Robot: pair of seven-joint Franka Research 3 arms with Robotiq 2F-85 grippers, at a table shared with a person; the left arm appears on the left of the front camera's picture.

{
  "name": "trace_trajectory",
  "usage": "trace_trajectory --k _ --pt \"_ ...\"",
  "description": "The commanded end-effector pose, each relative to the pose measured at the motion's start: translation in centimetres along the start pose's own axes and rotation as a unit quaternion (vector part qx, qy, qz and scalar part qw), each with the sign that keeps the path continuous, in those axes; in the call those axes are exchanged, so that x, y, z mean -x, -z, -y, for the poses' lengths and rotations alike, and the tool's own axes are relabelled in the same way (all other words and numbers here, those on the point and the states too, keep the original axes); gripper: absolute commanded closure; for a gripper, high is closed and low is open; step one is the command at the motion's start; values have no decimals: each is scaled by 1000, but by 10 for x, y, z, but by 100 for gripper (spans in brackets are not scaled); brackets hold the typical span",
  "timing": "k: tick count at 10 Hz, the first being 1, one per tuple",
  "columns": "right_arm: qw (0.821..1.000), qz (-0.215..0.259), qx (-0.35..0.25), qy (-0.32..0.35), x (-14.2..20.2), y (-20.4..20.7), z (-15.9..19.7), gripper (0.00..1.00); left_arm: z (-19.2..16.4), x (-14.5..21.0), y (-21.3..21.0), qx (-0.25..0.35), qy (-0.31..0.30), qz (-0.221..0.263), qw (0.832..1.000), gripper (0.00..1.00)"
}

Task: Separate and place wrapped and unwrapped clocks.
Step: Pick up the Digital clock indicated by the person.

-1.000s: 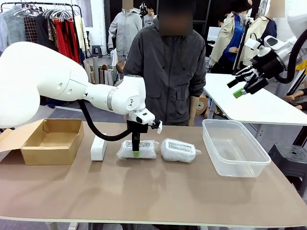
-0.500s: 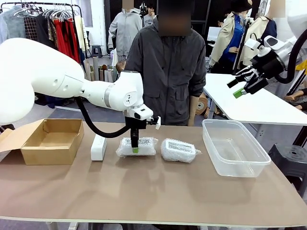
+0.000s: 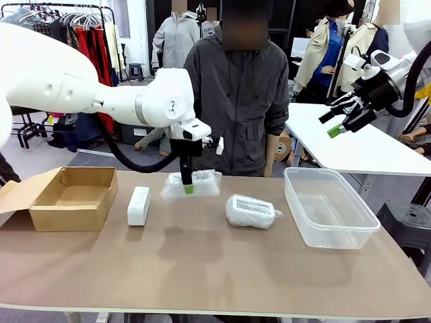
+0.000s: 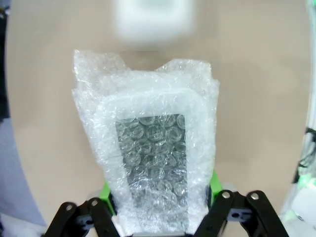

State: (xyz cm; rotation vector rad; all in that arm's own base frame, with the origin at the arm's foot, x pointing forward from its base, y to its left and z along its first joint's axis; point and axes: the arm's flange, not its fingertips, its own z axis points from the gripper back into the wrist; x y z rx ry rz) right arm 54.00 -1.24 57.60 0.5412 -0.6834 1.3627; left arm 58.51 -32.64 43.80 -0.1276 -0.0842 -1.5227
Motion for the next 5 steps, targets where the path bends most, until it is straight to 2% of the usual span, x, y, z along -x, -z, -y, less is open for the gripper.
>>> trace_trajectory --k 1,3,5 --pt "1000 0 0 -2 -1 0 0 0 8 6 -32 -14 -23 -10 1000 100" --pt "1000 0 0 -2 -1 0 0 0 13 3 -79 -51 -33 -6 998 100" --pt "1000 0 0 -2 -1 0 0 0 16 -4 -131 -75 -12 -11 997 100"
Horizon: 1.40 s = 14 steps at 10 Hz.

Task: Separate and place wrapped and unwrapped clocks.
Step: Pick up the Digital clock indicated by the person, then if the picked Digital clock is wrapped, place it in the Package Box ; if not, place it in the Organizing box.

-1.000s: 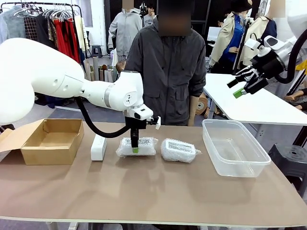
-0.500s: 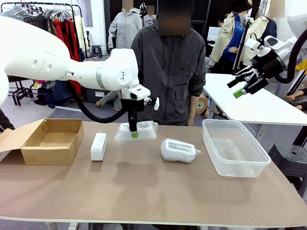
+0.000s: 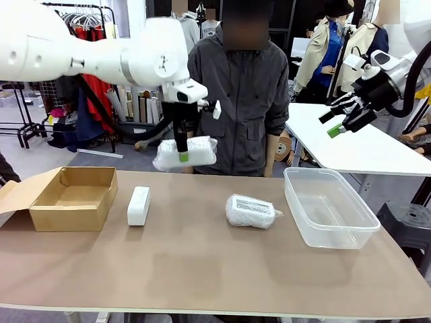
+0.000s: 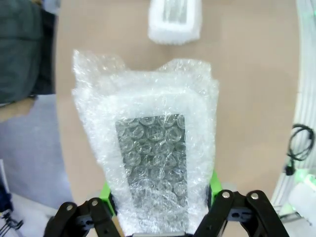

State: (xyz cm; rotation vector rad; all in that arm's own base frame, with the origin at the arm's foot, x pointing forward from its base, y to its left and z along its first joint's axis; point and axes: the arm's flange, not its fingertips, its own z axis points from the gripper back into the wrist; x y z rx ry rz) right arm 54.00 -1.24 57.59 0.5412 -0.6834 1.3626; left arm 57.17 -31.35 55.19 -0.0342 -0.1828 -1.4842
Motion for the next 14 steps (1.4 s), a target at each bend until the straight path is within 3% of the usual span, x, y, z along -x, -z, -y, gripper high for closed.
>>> trace_trajectory --k 1,6,7,14 --pt "1000 0 0 -2 -1 0 0 0 -6 -6 -40 -20 -3 -22 1000 100" --pt "1000 0 0 -2 -1 0 0 0 -3 -26 -118 -83 36 9 996 100" --pt "1000 0 0 -2 -1 0 0 0 4 -17 -100 -66 21 -4 998 100" --pt "1000 0 0 -2 -1 0 0 0 4 -17 -100 -66 21 -4 998 100"
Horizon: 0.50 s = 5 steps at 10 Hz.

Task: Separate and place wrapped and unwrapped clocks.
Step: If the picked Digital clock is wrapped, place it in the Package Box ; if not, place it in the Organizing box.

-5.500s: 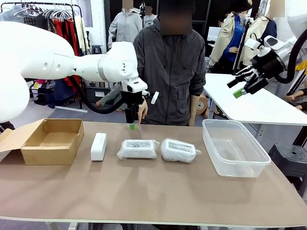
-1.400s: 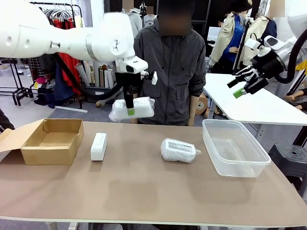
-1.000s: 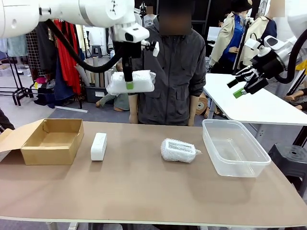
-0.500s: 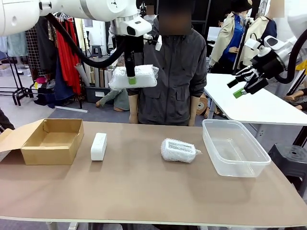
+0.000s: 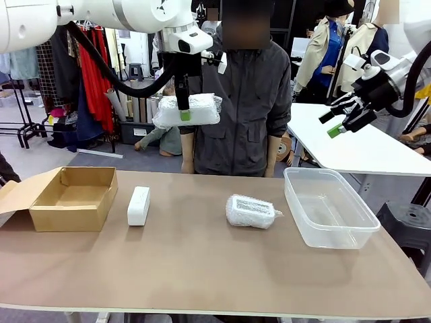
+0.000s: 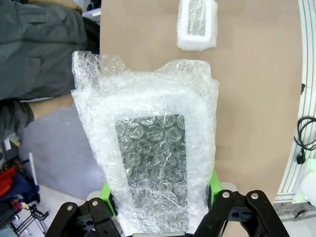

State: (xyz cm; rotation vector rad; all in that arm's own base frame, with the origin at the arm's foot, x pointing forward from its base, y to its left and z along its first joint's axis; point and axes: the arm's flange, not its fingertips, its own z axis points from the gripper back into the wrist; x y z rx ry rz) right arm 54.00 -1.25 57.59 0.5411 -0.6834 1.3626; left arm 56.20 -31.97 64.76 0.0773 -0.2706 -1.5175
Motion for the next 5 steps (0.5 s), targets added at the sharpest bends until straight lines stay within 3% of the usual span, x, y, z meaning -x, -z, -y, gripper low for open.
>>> trace_trajectory --k 1,5 --pt "1000 0 0 -2 -1 0 0 0 1 2 -6 -4 -2 0 1000 100" --pt "1000 0 0 -2 -1 0 0 0 0 0 0 0 0 0 1000 100"
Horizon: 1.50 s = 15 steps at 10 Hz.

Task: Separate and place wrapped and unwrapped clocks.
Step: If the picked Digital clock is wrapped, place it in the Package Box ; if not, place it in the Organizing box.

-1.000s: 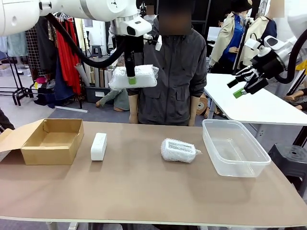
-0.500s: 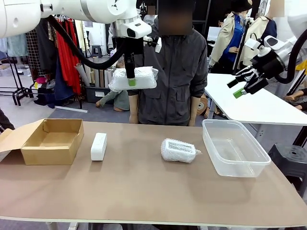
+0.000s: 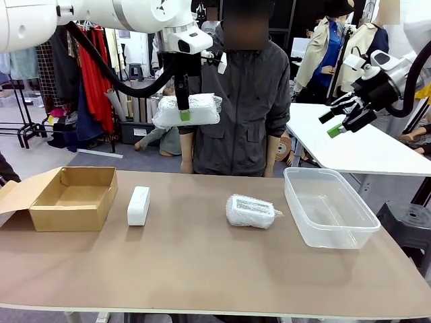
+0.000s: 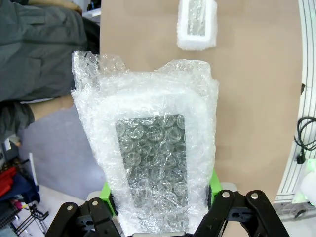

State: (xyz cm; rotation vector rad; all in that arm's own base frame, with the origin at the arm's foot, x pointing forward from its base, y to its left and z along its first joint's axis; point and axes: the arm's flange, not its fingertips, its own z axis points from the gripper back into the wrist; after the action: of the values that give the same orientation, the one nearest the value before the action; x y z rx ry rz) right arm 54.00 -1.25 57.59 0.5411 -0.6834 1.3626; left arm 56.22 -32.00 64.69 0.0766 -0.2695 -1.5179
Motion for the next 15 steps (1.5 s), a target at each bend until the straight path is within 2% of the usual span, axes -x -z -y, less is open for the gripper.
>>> trace_trajectory --k 1,3,4,5,6,8,11,12,13,14,15 --pt "1000 0 0 -2 -1 0 0 0 5 8 0 8 -63 -34 997 100" --pt "1000 0 0 -2 -1 0 0 0 29 18 -6 5 -158 -47 986 100" --pt "1000 0 0 -2 -1 0 0 0 38 31 -9 -2 -205 -29 978 100" --pt "1000 0 0 -2 -1 0 0 0 50 48 -10 -3 -252 -15 967 100" --pt "1000 0 0 -2 -1 0 0 0 66 69 -5 -15 -316 -23 948 100" --pt "1000 0 0 -2 -1 0 0 0 95 108 5 -3 -388 -19 922 100" --pt "1000 0 0 -2 -1 0 0 0 134 158 10 -14 -460 -39 887 100" --pt "1000 0 0 -2 -1 0 0 0 136 179 8 -16 -467 -38 883 100" --pt "1000 0 0 -2 -1 0 0 0 136 195 9 -27 -488 -46 872 100" --pt "1000 0 0 -2 -1 0 0 0 132 197 7 -34 -488 -43 871 100" --pt "1000 0 0 -2 -1 0 0 0 132 184 10 -7 -468 -54 882 100"
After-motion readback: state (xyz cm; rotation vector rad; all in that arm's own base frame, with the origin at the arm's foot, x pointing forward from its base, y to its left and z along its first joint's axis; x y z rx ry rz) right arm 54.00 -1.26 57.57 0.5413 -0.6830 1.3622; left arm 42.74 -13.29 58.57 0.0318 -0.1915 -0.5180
